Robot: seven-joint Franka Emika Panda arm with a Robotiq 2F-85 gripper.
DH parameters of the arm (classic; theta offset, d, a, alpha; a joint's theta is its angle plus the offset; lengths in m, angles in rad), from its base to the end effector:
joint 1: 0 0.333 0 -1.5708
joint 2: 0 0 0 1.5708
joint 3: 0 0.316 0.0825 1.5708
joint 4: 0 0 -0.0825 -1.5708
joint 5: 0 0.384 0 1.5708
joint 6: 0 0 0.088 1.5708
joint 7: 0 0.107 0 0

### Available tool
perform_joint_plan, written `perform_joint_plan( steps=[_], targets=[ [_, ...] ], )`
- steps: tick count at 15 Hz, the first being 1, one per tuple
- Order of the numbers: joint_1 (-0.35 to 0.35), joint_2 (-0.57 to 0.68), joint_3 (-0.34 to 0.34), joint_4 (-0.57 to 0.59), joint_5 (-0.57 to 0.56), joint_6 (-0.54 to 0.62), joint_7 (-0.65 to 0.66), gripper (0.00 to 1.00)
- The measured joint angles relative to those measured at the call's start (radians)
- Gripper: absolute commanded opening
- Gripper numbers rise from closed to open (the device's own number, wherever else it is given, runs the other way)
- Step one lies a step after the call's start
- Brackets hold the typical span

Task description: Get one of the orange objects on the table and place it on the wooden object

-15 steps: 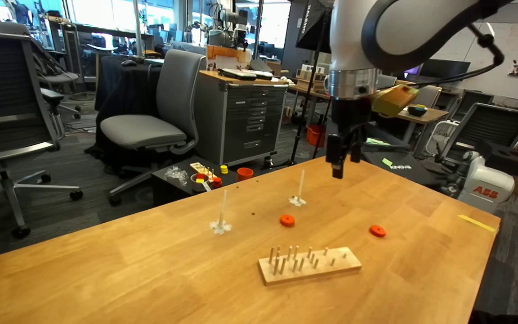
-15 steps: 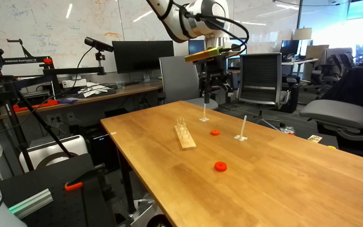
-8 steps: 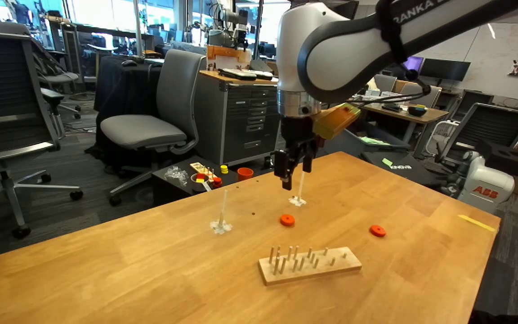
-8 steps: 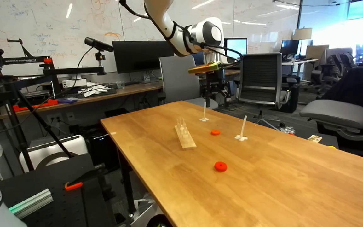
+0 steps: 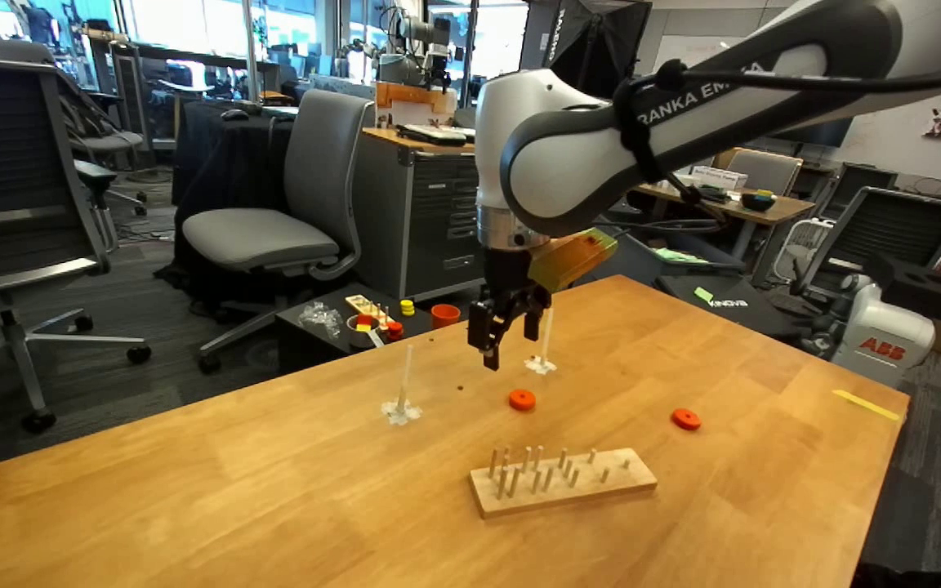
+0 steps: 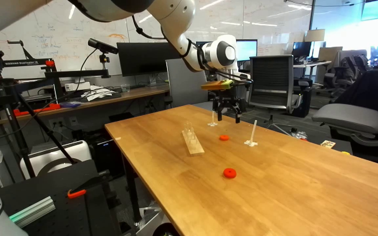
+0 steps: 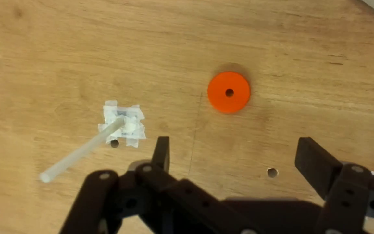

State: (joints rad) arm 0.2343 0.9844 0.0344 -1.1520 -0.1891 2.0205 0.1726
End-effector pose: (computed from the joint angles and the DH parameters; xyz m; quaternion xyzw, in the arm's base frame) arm 0.7306 0.1822 0.1874 0.9923 0.0868 -0.0411 0.0787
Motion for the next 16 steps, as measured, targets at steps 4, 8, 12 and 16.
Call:
perform_joint_plan(
  steps=[4,8,12,16],
  targets=[
    [0.000,0.049,0.000,0.038,0.026,-0.017,0.011,1.00],
    [0.000,0.068,0.000,0.046,0.043,-0.036,0.018,1.00],
    [0.000,0.076,-0.006,0.046,0.043,-0.039,0.030,1.00],
    [0.000,0.087,-0.013,0.046,0.043,-0.039,0.041,1.00]
  ],
)
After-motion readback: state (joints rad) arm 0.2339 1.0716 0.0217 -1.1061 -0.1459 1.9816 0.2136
